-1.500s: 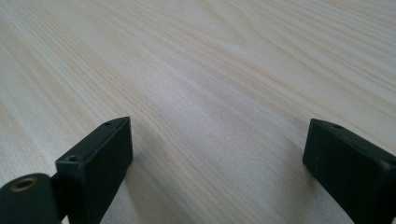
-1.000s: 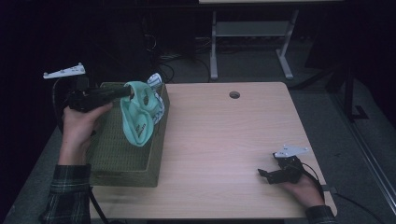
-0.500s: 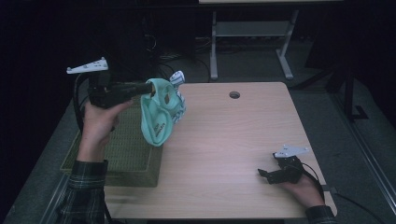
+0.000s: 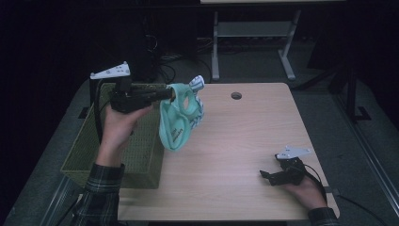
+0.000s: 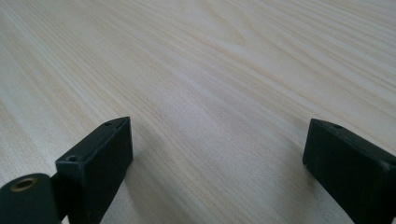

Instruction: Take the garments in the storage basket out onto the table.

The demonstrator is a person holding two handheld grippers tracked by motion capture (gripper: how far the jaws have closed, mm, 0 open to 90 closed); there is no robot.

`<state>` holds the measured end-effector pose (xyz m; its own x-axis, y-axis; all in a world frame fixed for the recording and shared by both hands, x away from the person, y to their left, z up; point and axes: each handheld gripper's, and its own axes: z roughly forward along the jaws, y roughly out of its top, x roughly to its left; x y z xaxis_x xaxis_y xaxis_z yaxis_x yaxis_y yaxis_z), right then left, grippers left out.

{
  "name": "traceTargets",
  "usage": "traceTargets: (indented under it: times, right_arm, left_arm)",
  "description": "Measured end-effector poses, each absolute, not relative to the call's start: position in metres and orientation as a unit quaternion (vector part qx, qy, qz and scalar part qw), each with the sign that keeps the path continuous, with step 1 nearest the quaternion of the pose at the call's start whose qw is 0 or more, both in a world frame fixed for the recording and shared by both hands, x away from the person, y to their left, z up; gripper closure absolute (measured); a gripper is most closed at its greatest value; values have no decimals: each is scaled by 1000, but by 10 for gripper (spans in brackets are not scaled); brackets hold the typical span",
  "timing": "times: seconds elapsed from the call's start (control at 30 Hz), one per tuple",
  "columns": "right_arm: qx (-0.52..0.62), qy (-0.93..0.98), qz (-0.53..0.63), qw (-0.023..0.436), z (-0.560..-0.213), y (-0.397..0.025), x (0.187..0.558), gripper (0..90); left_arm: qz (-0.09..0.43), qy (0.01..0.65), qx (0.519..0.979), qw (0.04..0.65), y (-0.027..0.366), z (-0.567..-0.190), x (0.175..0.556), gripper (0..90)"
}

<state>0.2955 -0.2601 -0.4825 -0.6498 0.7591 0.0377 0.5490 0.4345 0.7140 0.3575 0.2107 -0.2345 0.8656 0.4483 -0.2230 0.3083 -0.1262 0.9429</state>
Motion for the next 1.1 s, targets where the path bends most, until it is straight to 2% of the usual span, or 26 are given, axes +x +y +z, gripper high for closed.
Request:
traceTargets:
  times: [0.67, 1.1]
  right_arm:
    - [394, 833, 360, 145, -482, -260, 295, 80]
    - [391, 834, 360, 147, -483, -260, 296, 81]
  left_arm:
    - [14, 236, 755, 611, 155, -284, 357, 867]
    - [13, 237, 759, 606, 133, -303, 357, 867]
